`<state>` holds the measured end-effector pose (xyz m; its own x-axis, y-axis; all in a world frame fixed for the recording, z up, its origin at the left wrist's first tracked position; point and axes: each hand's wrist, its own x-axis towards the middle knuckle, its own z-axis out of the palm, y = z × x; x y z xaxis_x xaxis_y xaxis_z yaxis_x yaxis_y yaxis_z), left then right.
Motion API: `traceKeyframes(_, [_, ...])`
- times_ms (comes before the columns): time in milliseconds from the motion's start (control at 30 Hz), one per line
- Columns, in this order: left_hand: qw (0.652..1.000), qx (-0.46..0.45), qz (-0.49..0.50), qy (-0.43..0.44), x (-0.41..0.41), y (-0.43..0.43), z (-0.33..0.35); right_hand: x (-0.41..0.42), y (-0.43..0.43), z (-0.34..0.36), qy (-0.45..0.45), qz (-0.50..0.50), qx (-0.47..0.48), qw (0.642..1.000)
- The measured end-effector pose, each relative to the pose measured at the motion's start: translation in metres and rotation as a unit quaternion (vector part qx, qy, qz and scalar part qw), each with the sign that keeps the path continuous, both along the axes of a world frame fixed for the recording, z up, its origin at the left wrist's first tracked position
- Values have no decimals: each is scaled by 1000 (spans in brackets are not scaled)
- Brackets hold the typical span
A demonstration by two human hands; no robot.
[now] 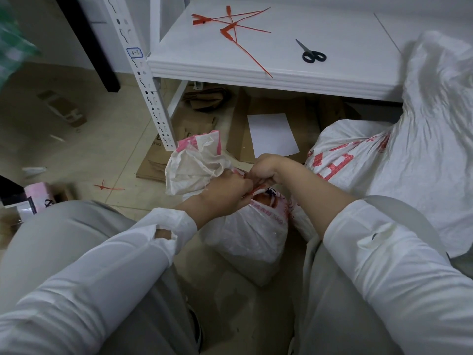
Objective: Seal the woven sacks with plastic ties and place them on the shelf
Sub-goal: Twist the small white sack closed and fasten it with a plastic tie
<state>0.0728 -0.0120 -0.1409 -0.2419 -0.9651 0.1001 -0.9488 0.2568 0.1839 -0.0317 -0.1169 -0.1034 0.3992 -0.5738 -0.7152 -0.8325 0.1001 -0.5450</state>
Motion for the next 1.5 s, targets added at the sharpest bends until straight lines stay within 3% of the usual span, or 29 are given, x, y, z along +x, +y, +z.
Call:
traceKeyframes(233, [998, -8, -36, -41, -3, 2, 2, -1, 1, 6, -50, -63, 2, 997])
traceKeyframes(467, [999, -18, -8, -31, -3, 1, 1, -1, 3, 8, -56, -85, 12, 995])
traceKeyframes(700, [1000, -8, 21, -5, -4, 0, 0, -2, 5, 9, -13, -39, -22, 999])
traceKeyframes(1067, [997, -10, 29, -67, -6, -2, 0, 1, 2, 6, -22, -44, -13, 999])
traceKeyframes(1500, [997, -33, 12, -70, -2, -5, -12, 6, 2, -1, -9, -50, -65, 997])
